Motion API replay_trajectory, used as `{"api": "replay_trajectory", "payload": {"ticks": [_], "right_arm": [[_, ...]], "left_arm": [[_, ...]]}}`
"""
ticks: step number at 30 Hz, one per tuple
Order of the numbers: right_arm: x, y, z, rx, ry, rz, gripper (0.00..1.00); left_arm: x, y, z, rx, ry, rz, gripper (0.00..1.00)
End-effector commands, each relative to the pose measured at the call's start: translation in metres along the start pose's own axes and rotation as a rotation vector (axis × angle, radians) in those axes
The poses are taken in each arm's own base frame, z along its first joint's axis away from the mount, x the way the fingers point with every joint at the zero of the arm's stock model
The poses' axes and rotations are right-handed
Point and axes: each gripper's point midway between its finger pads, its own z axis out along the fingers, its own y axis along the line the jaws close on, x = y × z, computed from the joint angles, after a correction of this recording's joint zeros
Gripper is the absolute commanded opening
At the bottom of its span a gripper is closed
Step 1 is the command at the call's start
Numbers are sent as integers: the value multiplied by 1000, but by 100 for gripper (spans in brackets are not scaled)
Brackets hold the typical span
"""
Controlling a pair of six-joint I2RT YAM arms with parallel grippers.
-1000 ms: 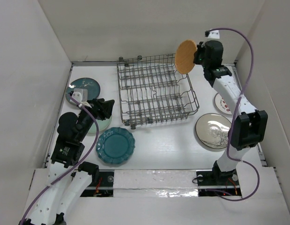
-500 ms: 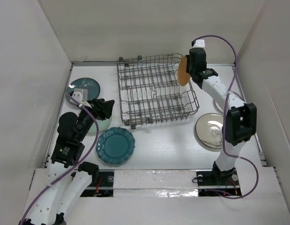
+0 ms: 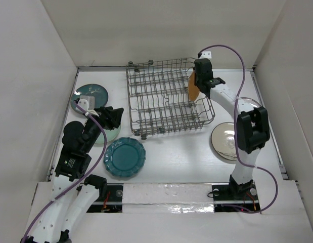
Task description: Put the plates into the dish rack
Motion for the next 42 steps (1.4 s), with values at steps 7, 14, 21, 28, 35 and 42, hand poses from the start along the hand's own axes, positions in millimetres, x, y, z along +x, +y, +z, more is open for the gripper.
{"api": "replay_trajectory", "payload": {"ticks": [7,14,21,28,35,42], "right_arm": [[1,12,-1,53,-39,-2,3],[2,21,-6,36,-43,3,22],[-11,23,-15,30,-68,5,35],[-16,24,-24,19,-74,12,44],[-34,24,-43,-27,-98,40,58],[-59,-5,-62,-87,-139,149,70]], "left_arm": [[-7,-4,1,19,-34,6,50],[-7,-4,0,21,-33,3,50],[-8,-5,-1,20,-40,4,51],[-9,-6,-2,25,-43,3,51],[-9,-6,-2,27,-45,1,51],[-10,-7,-3,29,-49,2,51]]}}
